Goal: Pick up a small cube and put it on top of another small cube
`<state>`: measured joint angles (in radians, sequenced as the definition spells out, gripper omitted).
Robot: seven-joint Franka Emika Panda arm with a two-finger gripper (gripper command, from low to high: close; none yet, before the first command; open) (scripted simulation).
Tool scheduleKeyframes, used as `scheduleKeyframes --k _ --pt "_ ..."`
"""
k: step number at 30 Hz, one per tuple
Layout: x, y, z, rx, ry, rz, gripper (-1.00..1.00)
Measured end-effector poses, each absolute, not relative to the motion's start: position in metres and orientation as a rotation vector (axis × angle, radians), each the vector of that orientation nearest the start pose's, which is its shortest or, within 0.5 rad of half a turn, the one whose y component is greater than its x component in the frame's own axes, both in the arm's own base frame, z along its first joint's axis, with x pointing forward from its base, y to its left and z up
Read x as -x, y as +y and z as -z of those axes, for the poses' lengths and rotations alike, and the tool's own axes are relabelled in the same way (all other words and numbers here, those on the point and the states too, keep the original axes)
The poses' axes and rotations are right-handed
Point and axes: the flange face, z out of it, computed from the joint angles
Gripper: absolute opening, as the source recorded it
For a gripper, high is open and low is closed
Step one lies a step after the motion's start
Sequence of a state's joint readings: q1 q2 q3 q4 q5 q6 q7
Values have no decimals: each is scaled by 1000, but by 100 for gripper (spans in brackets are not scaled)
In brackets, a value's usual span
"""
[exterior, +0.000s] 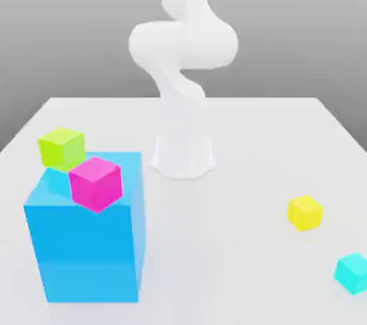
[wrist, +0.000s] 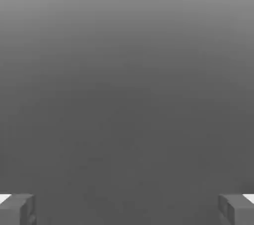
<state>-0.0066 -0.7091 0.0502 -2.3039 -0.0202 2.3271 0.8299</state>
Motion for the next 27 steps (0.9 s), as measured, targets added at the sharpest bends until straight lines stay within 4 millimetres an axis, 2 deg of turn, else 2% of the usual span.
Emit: scheduleKeyframes --k 3,7,11,14,17,21,24,27 --pt "-415 52 -634 2610 1019 903 0" --pt "-451 91 -571 2726 987 802 0" --pt "-475 130 -503 2830 936 690 0" --pt "-483 160 -451 2899 888 599 0" --pt "-483 192 -398 2961 824 500 0" --pt "-471 235 -328 3028 728 357 0" --pt "-456 258 -279 3060 678 243 0" --pt "-434 284 -232 3082 616 121 0"
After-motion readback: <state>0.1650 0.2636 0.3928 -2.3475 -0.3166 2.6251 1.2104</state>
